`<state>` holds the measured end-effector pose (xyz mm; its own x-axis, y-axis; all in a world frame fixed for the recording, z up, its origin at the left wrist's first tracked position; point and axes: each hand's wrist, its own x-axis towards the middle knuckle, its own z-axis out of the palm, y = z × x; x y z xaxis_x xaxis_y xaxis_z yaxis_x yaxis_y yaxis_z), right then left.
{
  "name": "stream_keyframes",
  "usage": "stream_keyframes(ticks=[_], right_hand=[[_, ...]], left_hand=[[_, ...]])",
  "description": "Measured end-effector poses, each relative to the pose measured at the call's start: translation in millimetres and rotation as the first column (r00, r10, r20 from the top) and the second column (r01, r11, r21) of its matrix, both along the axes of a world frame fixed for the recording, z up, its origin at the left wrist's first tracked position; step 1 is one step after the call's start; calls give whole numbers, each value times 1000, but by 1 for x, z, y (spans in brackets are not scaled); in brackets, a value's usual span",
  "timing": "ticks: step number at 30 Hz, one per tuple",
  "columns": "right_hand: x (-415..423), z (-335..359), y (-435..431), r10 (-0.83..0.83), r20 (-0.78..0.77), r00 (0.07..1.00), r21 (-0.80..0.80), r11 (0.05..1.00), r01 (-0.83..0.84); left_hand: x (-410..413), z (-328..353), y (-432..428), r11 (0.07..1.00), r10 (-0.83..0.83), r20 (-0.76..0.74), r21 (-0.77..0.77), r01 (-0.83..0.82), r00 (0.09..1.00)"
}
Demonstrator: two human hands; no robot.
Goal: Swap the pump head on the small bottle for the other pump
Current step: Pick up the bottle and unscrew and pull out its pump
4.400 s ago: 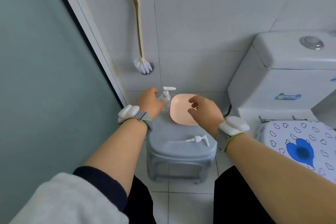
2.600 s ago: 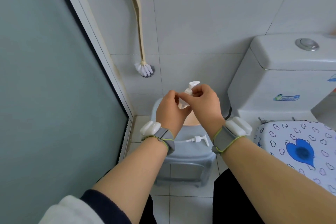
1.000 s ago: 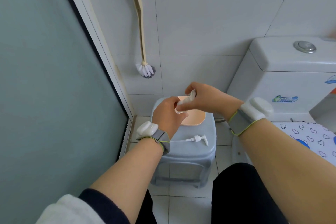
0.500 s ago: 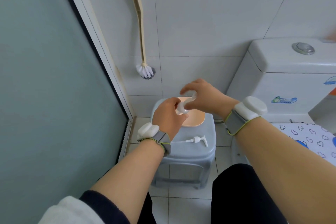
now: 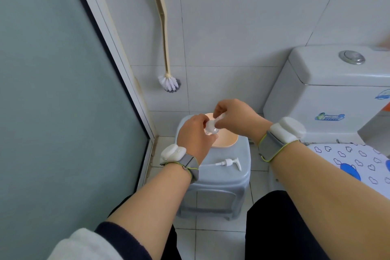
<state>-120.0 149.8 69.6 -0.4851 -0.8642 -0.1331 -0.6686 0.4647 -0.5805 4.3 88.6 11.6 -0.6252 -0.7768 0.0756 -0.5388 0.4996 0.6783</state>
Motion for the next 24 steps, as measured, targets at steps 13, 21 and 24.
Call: stream_keyframes(ticks=[13,21,24], right_hand=[[-6,2,-7,-243,205,948,254,949,188],[-3,-2,0,20,18,1000,22,1000,-20],[-2,-4,-1,-109,68,992,-104,988,115]], left_hand=[[0,6,-1,1000,6,5,-21,-6,1000],[3,3,0,1000,-3,24,-25,4,1000],[1,4,0,999,17,14,-31,-17,1000]])
